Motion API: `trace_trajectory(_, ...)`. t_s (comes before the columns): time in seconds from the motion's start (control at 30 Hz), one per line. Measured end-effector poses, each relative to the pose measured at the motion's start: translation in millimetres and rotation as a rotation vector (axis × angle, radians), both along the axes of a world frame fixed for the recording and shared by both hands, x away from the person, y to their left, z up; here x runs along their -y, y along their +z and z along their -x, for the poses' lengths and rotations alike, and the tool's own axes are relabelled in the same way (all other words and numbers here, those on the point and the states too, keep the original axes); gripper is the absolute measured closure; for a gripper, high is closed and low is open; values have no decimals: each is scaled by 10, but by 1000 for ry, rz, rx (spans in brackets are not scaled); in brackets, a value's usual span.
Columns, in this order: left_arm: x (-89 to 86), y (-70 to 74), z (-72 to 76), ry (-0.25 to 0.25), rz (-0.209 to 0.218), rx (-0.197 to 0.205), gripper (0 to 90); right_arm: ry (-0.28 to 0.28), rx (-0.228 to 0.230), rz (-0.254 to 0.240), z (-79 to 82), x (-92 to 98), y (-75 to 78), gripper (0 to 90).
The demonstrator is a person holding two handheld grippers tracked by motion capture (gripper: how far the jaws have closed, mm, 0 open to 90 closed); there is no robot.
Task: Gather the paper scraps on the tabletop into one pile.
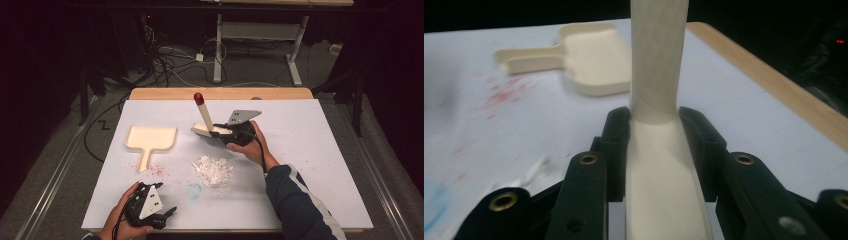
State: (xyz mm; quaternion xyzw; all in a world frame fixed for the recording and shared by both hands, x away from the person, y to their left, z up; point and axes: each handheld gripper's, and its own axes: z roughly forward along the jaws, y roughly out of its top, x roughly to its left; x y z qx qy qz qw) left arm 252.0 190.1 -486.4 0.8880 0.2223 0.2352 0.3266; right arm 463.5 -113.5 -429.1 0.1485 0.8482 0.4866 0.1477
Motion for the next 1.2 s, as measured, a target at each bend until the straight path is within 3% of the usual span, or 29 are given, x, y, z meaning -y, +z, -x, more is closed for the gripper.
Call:
trace_trajectory(0.07, 10, 7, 3, -3, -8, 0, 156, 63, -9, 10, 67, 74, 18, 680)
trace_trajectory(0.17, 30, 2, 7, -5, -9, -8, 156, 114, -6, 15, 167, 205, 72, 680)
trace_trajectory(0.33, 41, 6, 3, -6, -17, 3, 156, 156, 1, -19, 322, 414, 197, 680)
trace_trajectory(0.57, 60, 14, 12, -5, -19, 1, 156, 76, 35, -62, 563, 642, 362, 680)
trace_trajectory(0.73, 54, 18, 4, 4, -17, 1, 156, 22, 53, -60, 721, 780, 385, 680)
trace_trajectory(1.03, 44, 29, 9, 15, -18, 10, 156, -93, 37, -36, 1029, 1129, 461, 679)
trace_trajectory(1.2, 46, 33, 14, 14, -16, 12, 156, -161, 3, -40, 1228, 1368, 513, 679)
